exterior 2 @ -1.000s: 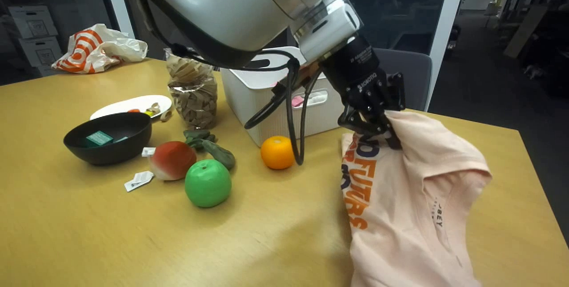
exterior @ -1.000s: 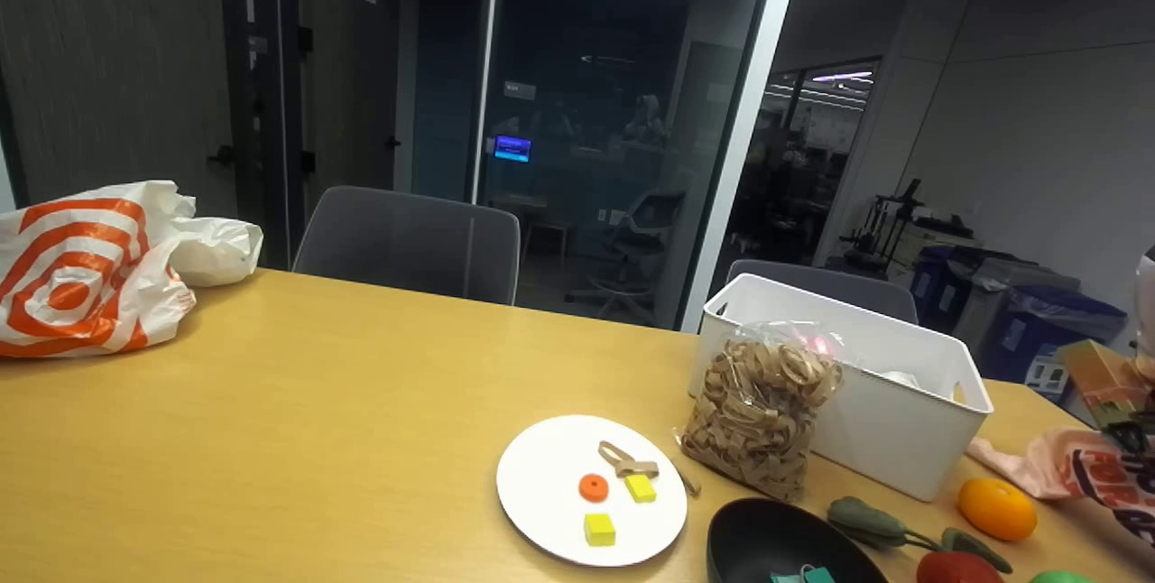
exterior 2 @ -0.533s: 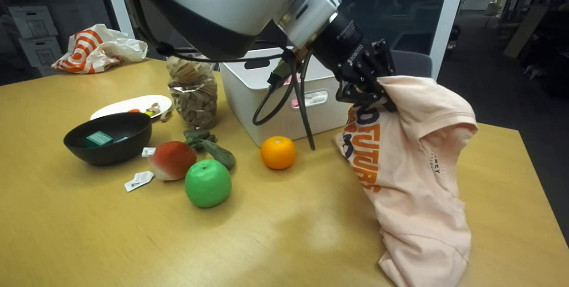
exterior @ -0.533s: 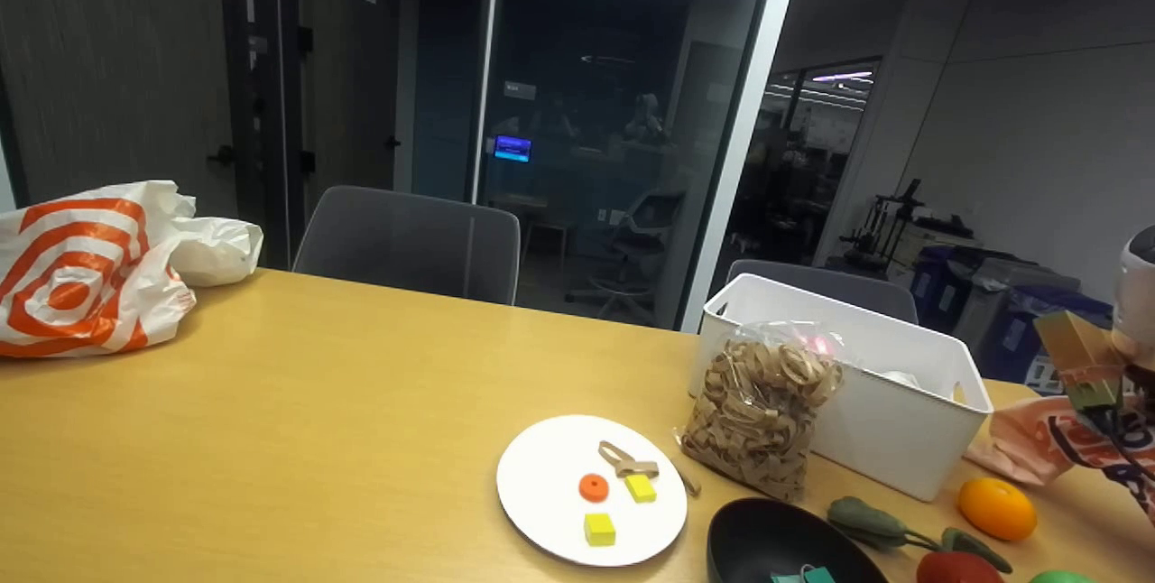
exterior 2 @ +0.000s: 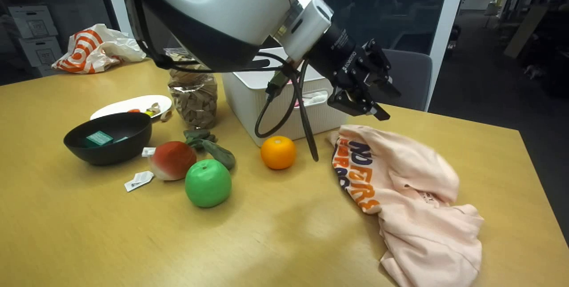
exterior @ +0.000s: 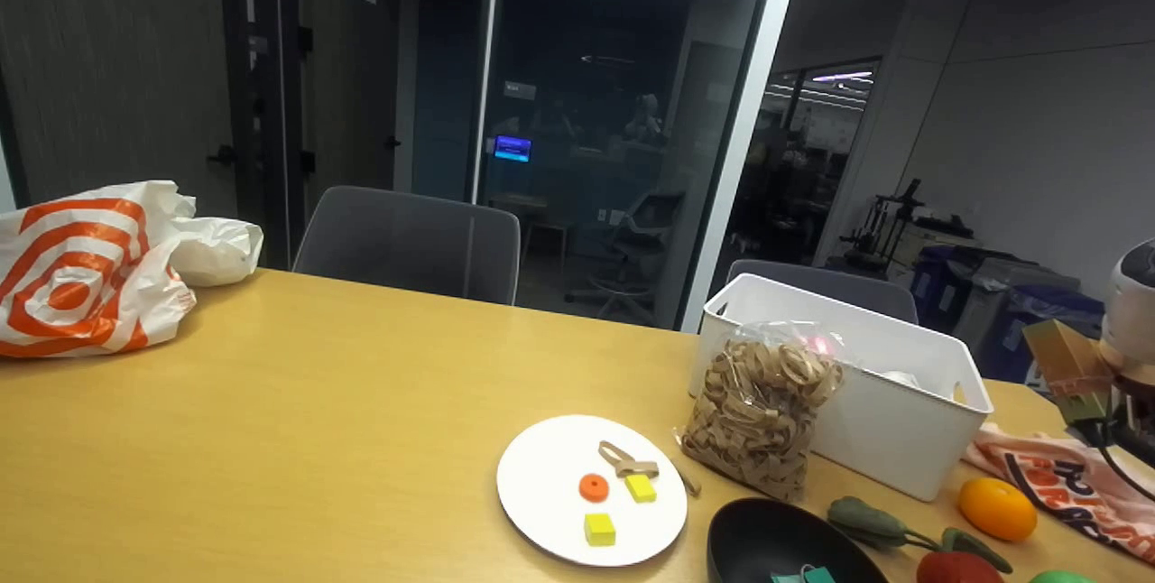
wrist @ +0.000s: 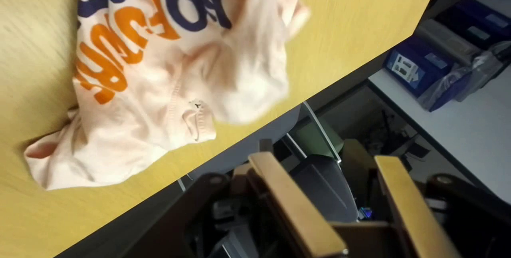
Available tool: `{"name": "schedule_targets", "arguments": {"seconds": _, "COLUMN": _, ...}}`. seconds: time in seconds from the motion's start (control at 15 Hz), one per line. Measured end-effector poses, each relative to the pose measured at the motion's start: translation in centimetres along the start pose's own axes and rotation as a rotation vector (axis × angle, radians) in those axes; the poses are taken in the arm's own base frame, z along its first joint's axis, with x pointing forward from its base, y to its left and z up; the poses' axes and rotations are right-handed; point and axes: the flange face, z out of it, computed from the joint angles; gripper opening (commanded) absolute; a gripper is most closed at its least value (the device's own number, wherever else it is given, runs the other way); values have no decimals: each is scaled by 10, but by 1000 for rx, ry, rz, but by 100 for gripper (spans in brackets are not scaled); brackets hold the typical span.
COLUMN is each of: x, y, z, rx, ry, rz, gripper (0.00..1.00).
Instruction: Remove the peach shirt from the basket, then unfold it
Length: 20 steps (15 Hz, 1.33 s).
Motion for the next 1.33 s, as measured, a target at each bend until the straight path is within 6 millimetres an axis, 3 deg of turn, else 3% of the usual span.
{"name": "schedule_targets", "arguments": {"seconds": 0.13, "x": 5, "y": 2, "z": 2, "rx": -3, "ry": 3, "rz": 4, "gripper": 96}}
{"name": "schedule_targets", "arguments": {"seconds": 0.2, "x": 10, "y": 3, "z": 3, "rx": -7, "ry": 7, "rz": 9, "gripper": 99}}
{"name": "schedule_targets", "arguments": {"seconds": 0.6, "x": 26, "y": 19, "z": 26, "rx": -77, "ry": 21, "rz": 0, "gripper": 100}}
{"name": "schedule_targets", "arguments": {"seconds": 0.8, "x": 26, "y": 28, "z": 36, "rx": -153, "ry": -4, "rz": -37, "gripper": 100}}
{"name": "schedule_targets", "arguments": {"seconds": 1.13, "x": 24, "y": 31, "z": 37, "rx": -165, "ry": -11, "rz": -47, "gripper": 100}}
{"name": "schedule_targets", "arguments": {"seconds": 1.33, "x": 13, "y": 33, "z": 40, "rx": -172, "ry": -18, "rz": -57, "gripper": 100}}
